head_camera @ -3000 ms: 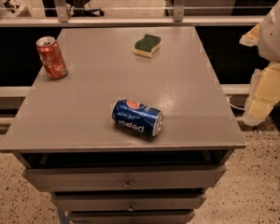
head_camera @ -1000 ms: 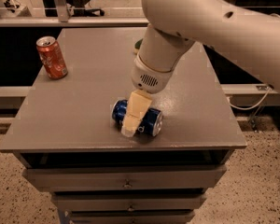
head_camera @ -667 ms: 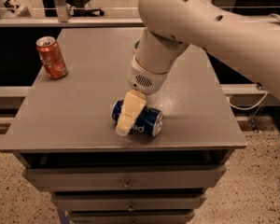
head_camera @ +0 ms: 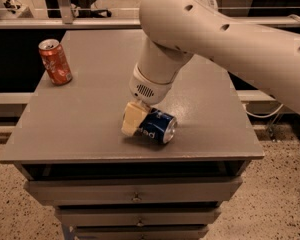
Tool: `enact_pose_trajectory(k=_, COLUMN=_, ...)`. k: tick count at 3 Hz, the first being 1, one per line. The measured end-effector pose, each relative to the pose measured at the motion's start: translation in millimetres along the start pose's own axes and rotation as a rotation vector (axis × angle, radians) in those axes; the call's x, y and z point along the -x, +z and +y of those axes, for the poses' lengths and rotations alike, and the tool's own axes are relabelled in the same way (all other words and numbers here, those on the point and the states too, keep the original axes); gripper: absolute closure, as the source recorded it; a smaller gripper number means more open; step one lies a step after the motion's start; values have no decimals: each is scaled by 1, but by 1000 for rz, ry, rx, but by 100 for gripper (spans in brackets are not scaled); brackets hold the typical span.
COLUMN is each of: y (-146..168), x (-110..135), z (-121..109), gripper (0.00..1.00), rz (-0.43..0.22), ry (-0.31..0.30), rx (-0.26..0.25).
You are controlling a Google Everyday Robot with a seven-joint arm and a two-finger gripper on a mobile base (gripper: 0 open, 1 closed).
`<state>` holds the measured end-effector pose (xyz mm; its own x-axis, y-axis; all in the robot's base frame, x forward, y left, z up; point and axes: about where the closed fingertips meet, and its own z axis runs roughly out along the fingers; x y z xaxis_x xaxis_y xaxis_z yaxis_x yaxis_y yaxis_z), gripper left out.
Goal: Place pepsi can upright
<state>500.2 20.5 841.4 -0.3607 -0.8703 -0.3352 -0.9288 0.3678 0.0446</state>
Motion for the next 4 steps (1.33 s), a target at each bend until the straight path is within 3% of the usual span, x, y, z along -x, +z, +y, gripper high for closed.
enact_pose_trajectory(k=2, y=-17, x=11, z=-10, gripper=88, rz=-47, ry=-6, rx=-86)
enact_pose_trajectory(k=3, y=-45, x=24, z=-43, gripper=100, rz=-202, ry=-15, rx=-108)
enact_pose_trajectory(k=4, y=-82, x=42, z=-79, gripper=100, rz=-455, ry=-41, rx=-89)
